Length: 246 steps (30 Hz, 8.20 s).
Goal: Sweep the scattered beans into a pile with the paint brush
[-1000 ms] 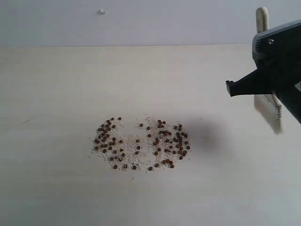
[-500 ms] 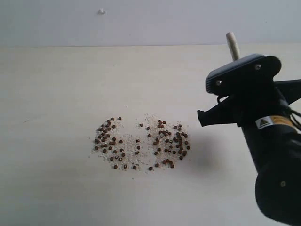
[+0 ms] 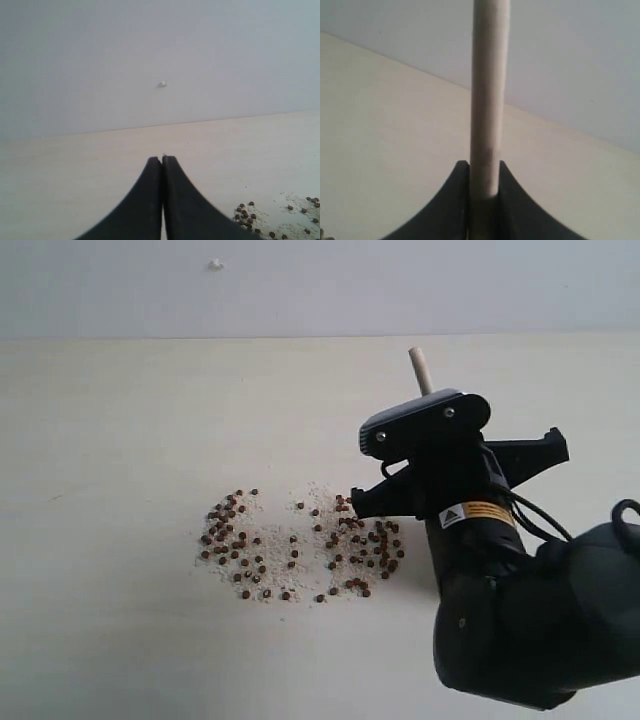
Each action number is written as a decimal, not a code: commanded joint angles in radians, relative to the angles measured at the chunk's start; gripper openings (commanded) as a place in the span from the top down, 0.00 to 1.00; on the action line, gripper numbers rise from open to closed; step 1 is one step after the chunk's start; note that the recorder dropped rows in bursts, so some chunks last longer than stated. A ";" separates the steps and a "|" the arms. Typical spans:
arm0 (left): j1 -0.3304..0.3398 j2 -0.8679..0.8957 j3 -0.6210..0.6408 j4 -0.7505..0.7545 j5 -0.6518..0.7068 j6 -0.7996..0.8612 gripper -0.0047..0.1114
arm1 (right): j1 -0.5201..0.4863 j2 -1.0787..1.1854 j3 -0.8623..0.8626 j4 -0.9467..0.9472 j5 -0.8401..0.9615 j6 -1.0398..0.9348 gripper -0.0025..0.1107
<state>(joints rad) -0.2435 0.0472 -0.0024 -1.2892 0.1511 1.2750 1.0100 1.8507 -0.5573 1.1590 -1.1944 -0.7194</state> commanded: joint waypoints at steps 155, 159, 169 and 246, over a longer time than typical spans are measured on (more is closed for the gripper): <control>-0.001 -0.005 0.002 -0.005 0.001 -0.003 0.96 | -0.239 -0.021 -0.280 -0.498 0.392 -0.007 0.98; -0.001 -0.005 0.002 -0.005 0.001 -0.003 0.96 | -0.239 0.015 -0.280 -0.460 0.365 -0.044 0.98; -0.001 -0.005 0.002 -0.005 0.001 -0.003 0.96 | -0.239 0.114 -0.297 -0.754 0.349 0.241 0.98; -0.001 -0.005 0.002 -0.005 0.001 -0.003 0.96 | 0.118 -0.021 -0.377 -0.156 0.278 0.257 0.98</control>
<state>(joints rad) -0.2435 0.0472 -0.0024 -1.2892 0.1511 1.2750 1.1521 1.8147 -0.9393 1.1541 -1.0030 -0.6707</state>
